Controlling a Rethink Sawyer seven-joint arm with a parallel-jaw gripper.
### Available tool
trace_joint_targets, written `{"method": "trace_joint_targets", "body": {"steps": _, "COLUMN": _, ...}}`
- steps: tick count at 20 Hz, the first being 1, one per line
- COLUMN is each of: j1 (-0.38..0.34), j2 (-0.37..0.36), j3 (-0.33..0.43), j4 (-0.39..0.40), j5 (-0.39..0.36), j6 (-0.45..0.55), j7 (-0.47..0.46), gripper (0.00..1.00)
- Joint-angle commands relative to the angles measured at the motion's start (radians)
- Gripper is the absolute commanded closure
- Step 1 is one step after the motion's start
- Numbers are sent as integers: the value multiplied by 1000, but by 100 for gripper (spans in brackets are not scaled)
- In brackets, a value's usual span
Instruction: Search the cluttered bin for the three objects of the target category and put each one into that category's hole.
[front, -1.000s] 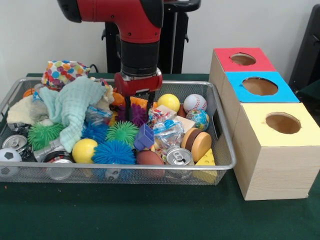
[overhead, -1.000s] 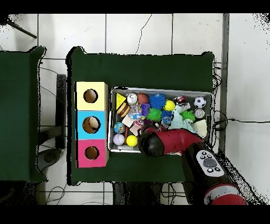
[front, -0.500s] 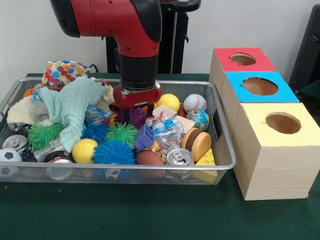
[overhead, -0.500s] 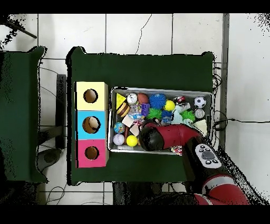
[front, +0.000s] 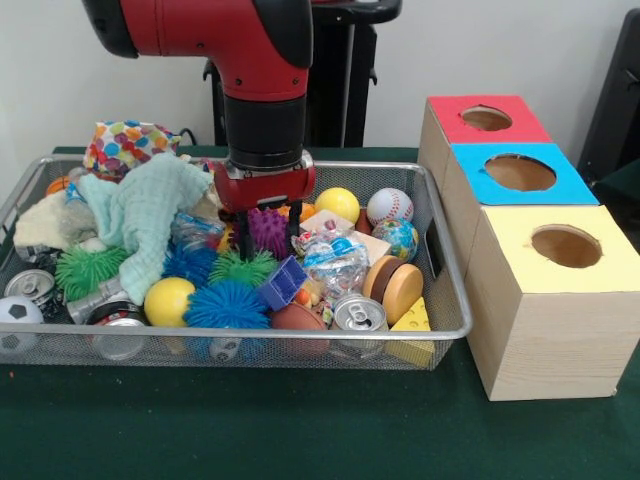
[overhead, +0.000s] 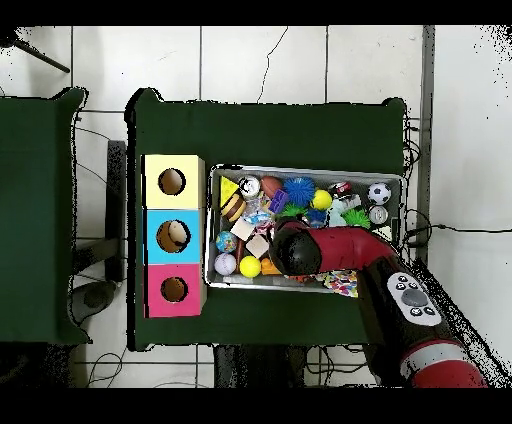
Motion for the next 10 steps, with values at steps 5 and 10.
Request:
{"method": "trace_joint_targets", "body": {"steps": 5, "j1": -20, "j2": -81, "j3": 164, "j4": -127, "j5": 117, "j6": 178, "j7": 3, "gripper": 0}}
{"method": "trace_joint_targets", "body": {"steps": 10, "j1": -6, "j2": -30, "j3": 151, "j4": -149, "j5": 80, "j6": 109, "j7": 4, "gripper": 0}}
